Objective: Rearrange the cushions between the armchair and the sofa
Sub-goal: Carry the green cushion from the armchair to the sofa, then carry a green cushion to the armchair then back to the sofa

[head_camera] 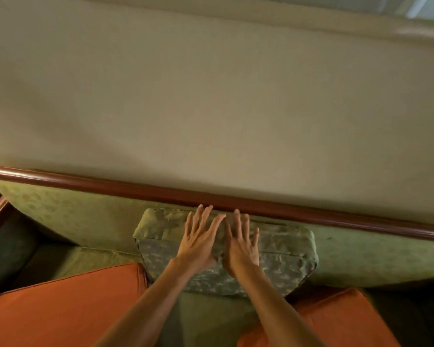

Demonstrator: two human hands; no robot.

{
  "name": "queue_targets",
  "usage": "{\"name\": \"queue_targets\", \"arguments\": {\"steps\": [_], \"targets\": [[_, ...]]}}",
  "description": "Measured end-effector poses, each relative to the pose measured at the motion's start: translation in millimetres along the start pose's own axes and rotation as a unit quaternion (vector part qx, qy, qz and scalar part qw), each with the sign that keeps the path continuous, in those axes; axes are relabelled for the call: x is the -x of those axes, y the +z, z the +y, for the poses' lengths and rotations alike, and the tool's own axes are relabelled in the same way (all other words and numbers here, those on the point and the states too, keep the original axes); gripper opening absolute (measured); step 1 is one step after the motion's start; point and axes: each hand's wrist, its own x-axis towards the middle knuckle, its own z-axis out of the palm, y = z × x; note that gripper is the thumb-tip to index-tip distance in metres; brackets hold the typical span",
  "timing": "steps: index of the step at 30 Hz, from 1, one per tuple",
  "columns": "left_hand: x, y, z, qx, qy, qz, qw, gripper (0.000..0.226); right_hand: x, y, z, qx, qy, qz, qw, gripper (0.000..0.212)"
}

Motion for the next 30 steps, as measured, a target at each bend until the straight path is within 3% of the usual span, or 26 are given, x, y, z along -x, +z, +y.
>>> {"name": "queue_targets", "arguments": {"steps": [2, 6, 8, 11, 13, 17, 20, 22, 25, 30], "targets": [[15, 3, -16, -0.001, -0.031, -0.034, 0.999, 0.123, 14, 14, 3, 0.017, -0.044, -0.01, 0.999, 0.108], [40, -9, -102, -0.038, -0.109, -0.092, 0.989, 0.112, 32, 10, 113, 0.017, 0.077, 0.001, 0.997, 0.1], [38, -23, -118, -0.042, -0.138, -0.118, 0.982, 0.097, 43, 4, 156, 0.031, 0.105, -0.039, 0.993, 0.098], [23, -43, -104, -0.038, -0.151, -0.168, 0.973, 0.084, 41, -16, 160, -0.012, 0.123, -0.108, 0.986, 0.088], [24, -55, -89, -0.023, -0.156, -0.151, 0.976, 0.085, 40, -30, 142, -0.064, 0.13, -0.107, 0.984, 0.084], [47, -75, -39, 0.147, -0.171, -0.05, 0.973, 0.1, 71, -51, 111, -0.242, 0.129, -0.007, 0.962, 0.091], [85, -98, 28, 0.333, -0.129, 0.031, 0.934, 0.098, 117, -68, 90, -0.397, 0.12, 0.072, 0.907, 0.093], [113, -109, 75, 0.391, -0.103, 0.069, 0.912, 0.097, 152, -77, 82, -0.463, 0.105, 0.129, 0.871, 0.094], [147, -111, 141, 0.412, -0.07, 0.114, 0.902, 0.096, 216, -87, 87, -0.515, 0.092, 0.193, 0.83, 0.1], [197, -111, 249, 0.369, 0.068, 0.13, 0.918, 0.095, 333, -88, 124, -0.534, 0.129, 0.287, 0.785, 0.098]]}}
